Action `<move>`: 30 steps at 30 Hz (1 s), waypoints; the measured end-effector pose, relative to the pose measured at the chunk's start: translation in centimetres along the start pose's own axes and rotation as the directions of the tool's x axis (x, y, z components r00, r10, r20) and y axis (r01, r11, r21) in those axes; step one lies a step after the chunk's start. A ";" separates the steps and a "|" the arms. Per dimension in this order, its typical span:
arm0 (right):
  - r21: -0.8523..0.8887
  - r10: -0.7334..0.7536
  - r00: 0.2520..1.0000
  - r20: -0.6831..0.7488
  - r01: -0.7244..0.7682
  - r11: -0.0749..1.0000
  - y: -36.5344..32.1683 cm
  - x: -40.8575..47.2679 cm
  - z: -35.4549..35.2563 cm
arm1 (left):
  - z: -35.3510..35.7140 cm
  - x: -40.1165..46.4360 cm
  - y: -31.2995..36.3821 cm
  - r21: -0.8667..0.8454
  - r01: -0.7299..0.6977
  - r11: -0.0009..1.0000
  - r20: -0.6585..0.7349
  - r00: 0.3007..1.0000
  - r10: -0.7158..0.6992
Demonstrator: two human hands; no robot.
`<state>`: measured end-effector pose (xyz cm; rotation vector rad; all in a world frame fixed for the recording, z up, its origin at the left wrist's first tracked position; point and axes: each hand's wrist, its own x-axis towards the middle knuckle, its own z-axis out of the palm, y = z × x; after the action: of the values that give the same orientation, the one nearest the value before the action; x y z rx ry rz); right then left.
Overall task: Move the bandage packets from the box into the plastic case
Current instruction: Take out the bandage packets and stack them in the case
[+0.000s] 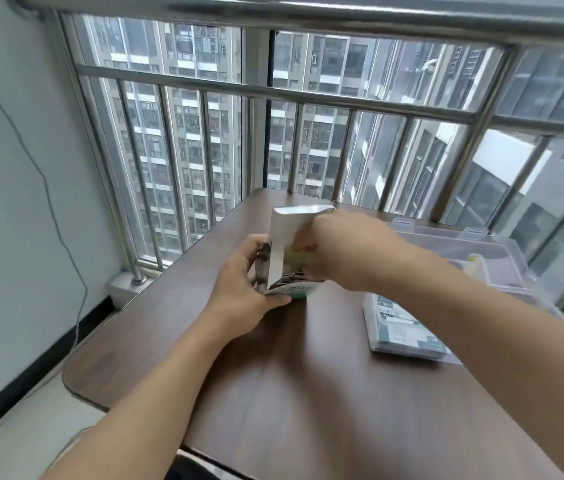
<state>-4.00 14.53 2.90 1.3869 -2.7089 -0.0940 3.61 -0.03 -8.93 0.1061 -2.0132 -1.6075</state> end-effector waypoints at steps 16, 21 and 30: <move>0.088 0.056 0.998 -0.043 -0.052 0.995 -1.7 -0.8 1.8 | 0.9 -0.9 0.3 -0.068 -0.033 0.997 0.057 0.998 0.037; 0.101 0.040 0.999 0.011 -0.041 0.994 -1.4 -0.6 1.4 | 1.0 -0.7 0.1 -0.056 -0.014 0.998 0.062 0.998 0.017; -0.214 -0.304 0.952 -0.026 0.292 0.932 -1.4 -0.2 0.5 | 0.6 -0.5 -0.3 -0.001 -0.009 1.000 0.017 1.000 0.009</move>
<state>-2.78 13.85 2.29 1.6914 -2.3411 -0.3423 3.64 0.65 -9.44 0.0834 -2.0227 -1.6091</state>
